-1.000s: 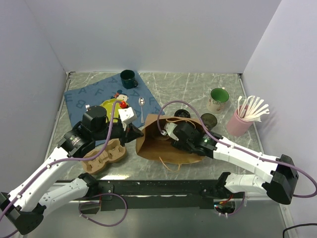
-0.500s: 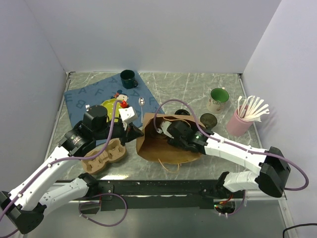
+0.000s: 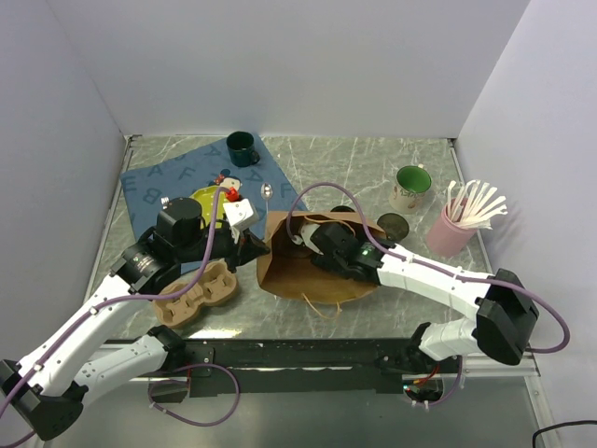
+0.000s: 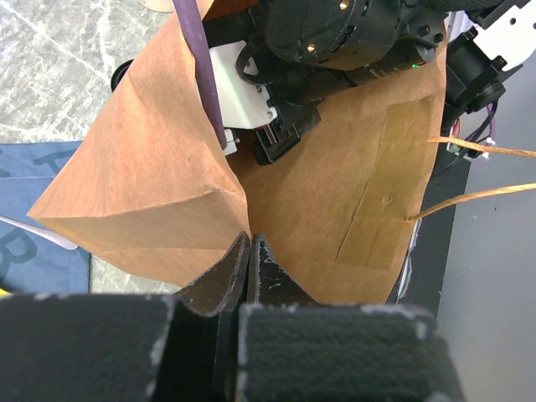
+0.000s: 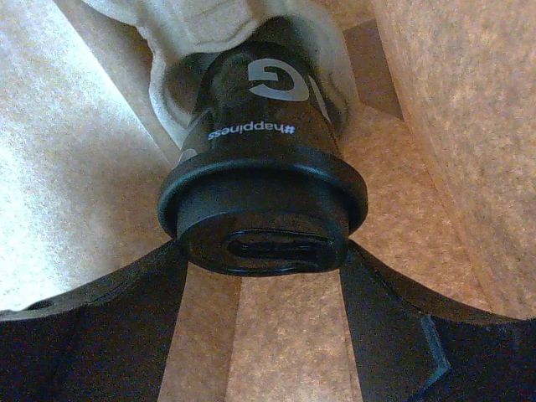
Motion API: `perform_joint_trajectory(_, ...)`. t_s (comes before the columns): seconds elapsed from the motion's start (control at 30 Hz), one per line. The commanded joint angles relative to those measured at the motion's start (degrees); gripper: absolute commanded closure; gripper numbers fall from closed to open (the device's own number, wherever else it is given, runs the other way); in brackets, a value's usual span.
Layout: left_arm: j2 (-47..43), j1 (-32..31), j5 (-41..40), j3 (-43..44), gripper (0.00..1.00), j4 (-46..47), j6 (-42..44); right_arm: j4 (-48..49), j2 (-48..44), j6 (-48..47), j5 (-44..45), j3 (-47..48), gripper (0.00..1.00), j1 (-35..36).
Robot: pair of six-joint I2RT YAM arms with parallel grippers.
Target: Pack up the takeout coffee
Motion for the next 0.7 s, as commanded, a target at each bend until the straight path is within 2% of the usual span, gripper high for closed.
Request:
perform_joint_trajectory(0.0, -0.7, -0.3, 3.3, 1.0, 0.99, 1.1, 0.0, -1.7, 2.8, 2.2, 0.3, -0.4, 0.53, -1.6)
perform_joint_trajectory(0.67, -1.4, -0.2, 3.5, 0.8, 0.99, 0.6, -0.3, -0.5, 6.0, 4.2, -0.9, 1.6, 0.53, -4.3)
